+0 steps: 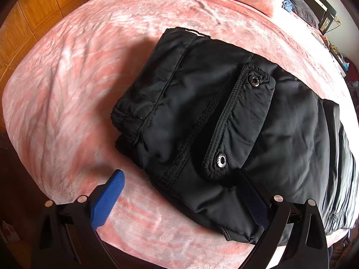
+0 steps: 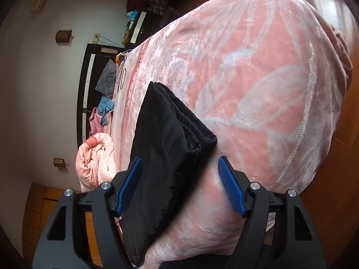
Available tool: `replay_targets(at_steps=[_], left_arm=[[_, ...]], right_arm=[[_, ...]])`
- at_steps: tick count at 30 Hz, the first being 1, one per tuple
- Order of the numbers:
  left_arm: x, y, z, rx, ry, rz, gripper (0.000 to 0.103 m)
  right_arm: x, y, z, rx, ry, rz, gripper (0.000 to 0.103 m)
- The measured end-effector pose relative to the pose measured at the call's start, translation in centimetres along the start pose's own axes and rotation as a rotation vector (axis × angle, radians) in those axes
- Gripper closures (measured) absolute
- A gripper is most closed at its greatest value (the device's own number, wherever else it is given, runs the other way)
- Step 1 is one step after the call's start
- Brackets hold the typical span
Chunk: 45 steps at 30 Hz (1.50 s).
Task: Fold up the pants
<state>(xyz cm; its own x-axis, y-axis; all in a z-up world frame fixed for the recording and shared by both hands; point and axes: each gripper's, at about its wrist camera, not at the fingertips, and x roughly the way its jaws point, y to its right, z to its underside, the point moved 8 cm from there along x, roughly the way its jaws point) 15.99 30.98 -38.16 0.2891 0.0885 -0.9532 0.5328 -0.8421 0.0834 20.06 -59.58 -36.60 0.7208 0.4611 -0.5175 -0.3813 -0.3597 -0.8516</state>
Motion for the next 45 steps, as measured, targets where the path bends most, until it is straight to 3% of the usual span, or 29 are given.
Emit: replay_targets(at_steps=[10, 14, 16, 18, 19, 22, 31, 45], left_arm=[[0.6, 0.0, -0.1, -0.043, -0.012, 0.005, 0.003], [0.6, -0.1, -0.1, -0.039, -0.009, -0.004, 0.003], [0.5, -0.1, -0.1, -0.040, -0.006, -0.008, 0.003], [0.4, -0.1, -0.1, -0.044, -0.004, -0.008, 0.003], [0.4, 0.0, -0.1, -0.047, -0.004, -0.007, 0.003], [0.4, 0.2, 0.0, -0.052, -0.006, -0.002, 0.003], [0.3, 0.1, -0.6, -0.057, -0.008, 0.028, 0.004], [0.0, 0.3, -0.4, -0.005, 0.028, 0.061, 0.004]], right_arm=[[0.8, 0.4, -0.9, 0.031, 0.025, -0.156, 0.038], [1.1, -0.1, -0.9, -0.015, 0.012, -0.149, 0.037], [1.6, -0.6, -1.0, -0.036, 0.001, -0.136, 0.039], [1.9, -0.9, -0.9, -0.048, -0.011, -0.120, 0.057], [2.2, -1.0, -0.8, -0.051, -0.020, -0.112, 0.072], [1.8, -1.7, -0.5, -0.084, -0.008, -0.070, 0.080], [-0.3, -9.1, 0.3, -0.247, 0.042, 0.034, 0.084], [-2.6, -21.0, 5.7, -0.542, 0.114, 0.215, 0.086]])
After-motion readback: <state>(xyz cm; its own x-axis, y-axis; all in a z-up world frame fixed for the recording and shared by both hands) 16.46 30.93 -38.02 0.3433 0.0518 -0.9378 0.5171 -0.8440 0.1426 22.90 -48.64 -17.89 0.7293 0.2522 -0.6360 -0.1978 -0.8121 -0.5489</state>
